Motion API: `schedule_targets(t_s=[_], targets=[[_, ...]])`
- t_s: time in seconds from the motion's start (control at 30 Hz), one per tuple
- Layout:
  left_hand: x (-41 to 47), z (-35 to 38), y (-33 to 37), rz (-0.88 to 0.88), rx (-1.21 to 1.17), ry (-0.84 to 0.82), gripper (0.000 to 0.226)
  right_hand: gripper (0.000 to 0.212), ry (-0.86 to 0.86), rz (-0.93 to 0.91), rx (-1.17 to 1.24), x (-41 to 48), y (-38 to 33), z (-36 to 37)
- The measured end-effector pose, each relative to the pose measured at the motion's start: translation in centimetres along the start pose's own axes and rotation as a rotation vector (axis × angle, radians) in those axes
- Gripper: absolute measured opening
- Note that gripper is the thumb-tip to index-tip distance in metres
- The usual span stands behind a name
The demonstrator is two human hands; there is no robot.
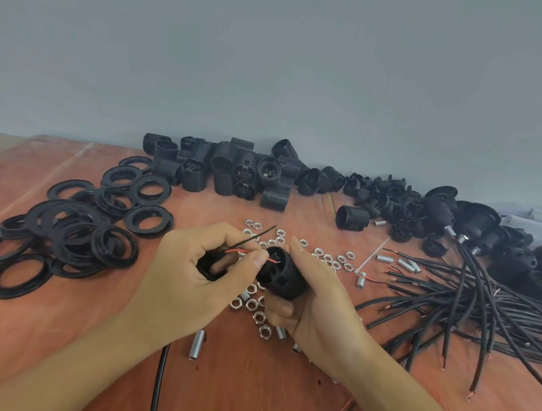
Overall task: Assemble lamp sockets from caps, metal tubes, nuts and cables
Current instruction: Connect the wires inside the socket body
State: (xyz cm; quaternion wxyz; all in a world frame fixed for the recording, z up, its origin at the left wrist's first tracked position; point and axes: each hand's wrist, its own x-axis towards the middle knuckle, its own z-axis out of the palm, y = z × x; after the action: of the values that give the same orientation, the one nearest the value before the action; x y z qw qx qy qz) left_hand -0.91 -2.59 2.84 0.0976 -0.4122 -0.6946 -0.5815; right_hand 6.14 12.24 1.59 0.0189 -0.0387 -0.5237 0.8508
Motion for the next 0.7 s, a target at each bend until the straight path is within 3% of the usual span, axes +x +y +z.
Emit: schedule_targets(t_s=[0.2,0.6,0.7], targets=[[0.07,-0.11,-0.20,-0.014,-0.007,0.006,0.014,0.034,0.008,-0.027,-0.028,0.04,0.02,-0.08],[0.27,-0.19,-0.36,-0.004,0.062,-0.002,0.008,0.050,0.104,-0.142,-0.254,0.03,0.30,-0.18],[0.30,-0.32,-0.50,0.010,0.086,-0.024,0.008,0.045,0.141,-0.189,-0.321,-0.11,0.30,0.05]])
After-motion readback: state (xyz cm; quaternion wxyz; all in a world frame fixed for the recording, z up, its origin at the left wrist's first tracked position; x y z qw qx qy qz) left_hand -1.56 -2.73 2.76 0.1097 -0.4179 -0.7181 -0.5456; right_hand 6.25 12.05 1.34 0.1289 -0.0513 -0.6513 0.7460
